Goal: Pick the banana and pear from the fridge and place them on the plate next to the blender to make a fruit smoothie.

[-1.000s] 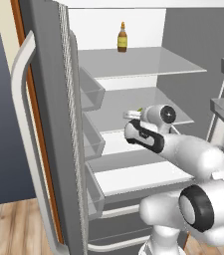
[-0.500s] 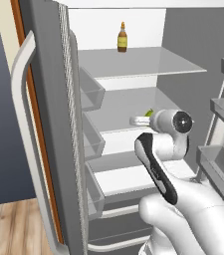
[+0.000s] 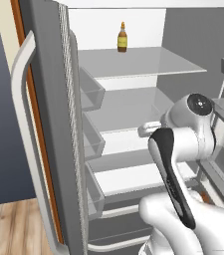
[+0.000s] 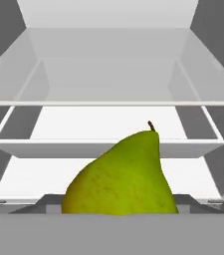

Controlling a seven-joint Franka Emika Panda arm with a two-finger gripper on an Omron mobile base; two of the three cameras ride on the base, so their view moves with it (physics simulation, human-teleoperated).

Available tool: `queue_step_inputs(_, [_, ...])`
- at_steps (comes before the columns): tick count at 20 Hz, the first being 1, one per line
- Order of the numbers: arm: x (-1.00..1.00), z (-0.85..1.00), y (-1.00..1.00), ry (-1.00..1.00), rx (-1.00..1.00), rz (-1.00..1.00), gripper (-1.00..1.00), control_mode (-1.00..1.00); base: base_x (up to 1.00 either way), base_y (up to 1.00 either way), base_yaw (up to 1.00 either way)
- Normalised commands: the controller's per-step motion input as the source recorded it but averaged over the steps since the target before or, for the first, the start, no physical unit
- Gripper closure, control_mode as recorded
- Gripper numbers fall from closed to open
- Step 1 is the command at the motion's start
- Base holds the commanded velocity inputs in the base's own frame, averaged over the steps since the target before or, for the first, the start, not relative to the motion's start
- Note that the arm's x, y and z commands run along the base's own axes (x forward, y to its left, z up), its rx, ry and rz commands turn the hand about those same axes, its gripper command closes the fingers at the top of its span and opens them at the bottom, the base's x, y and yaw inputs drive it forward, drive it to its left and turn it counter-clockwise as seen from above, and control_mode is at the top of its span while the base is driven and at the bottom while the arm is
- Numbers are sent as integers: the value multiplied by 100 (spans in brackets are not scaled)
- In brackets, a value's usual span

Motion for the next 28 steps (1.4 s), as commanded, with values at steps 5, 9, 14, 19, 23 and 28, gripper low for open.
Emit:
queue_step_inputs(5, [-38, 0, 0, 0, 0, 3, 100, -100, 0, 0, 0])
queue_step_inputs(9, [0, 0, 0, 0, 0, 0, 100, 100, -100, -14, 13])
queue_step_inputs(14, [0, 0, 0, 0, 0, 0, 100, 100, -97, -2, 61])
queue_step_inputs(19, [0, 0, 0, 0, 0, 0, 100, 100, -35, 16, 99])
queue_step_inputs(23, [0, 0, 0, 0, 0, 0, 100, 100, -9, 44, 100])
queue_step_inputs(28, [0, 0, 0, 0, 0, 0, 100, 100, -2, 63, 93])
